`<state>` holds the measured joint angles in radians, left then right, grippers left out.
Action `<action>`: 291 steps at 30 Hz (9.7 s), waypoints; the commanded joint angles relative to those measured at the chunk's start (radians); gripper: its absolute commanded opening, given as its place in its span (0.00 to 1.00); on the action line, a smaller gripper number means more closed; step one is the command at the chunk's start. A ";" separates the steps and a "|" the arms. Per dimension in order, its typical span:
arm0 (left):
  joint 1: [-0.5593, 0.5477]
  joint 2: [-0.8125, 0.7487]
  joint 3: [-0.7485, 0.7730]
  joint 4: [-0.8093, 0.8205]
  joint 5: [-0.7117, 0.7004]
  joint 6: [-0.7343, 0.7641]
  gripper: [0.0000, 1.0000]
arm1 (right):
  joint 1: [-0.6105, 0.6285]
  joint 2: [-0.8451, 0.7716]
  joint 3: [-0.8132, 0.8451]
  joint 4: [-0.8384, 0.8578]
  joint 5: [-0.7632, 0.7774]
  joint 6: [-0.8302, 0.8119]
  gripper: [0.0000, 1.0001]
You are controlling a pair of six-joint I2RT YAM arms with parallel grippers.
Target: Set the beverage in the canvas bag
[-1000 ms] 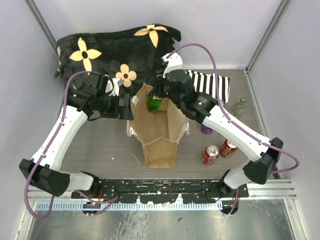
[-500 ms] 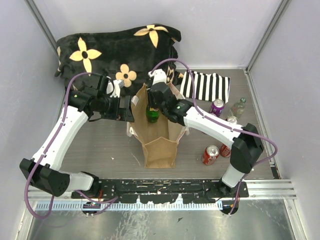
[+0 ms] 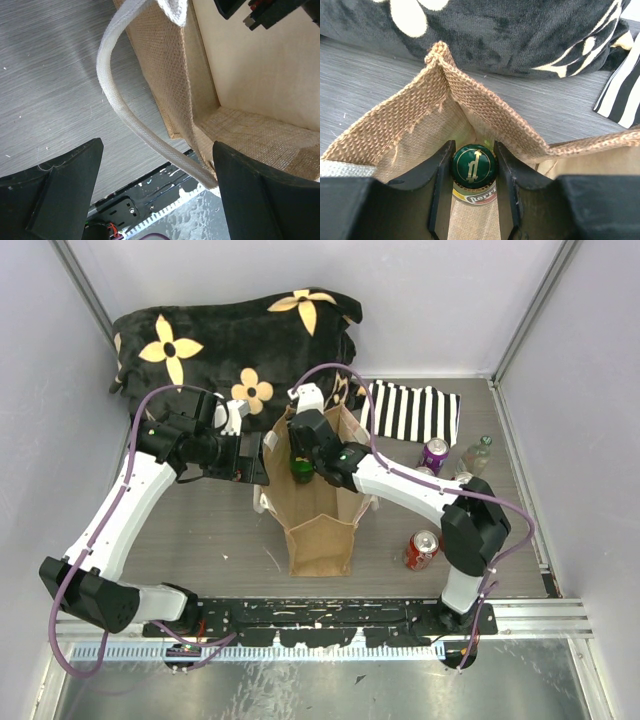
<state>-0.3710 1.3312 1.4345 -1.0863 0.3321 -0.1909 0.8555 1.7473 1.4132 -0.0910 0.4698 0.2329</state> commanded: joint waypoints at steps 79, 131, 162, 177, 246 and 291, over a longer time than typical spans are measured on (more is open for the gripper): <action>0.001 0.024 0.001 0.003 0.081 0.016 0.98 | -0.221 -0.365 0.013 0.038 0.238 -0.083 0.77; 0.001 0.039 -0.016 0.000 0.091 0.027 0.98 | -0.946 -0.339 -0.413 -0.061 0.035 0.073 0.73; 0.001 0.058 -0.016 0.004 0.102 0.035 0.98 | -0.948 -0.336 -0.468 0.033 0.048 0.069 0.54; 0.001 0.057 -0.019 0.015 0.103 0.026 0.98 | -0.949 -0.316 -0.451 0.056 0.060 0.062 0.67; 0.001 0.030 -0.059 0.042 0.116 0.001 0.98 | -0.949 -0.434 -0.129 -0.042 -0.062 0.066 0.01; -0.001 0.042 -0.065 0.040 0.113 -0.002 0.98 | -0.583 -0.462 0.320 -0.171 -0.575 0.298 0.01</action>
<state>-0.3710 1.3769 1.3731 -1.0531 0.4362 -0.1875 0.1856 1.3632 1.6341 -0.4767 -0.0891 0.4767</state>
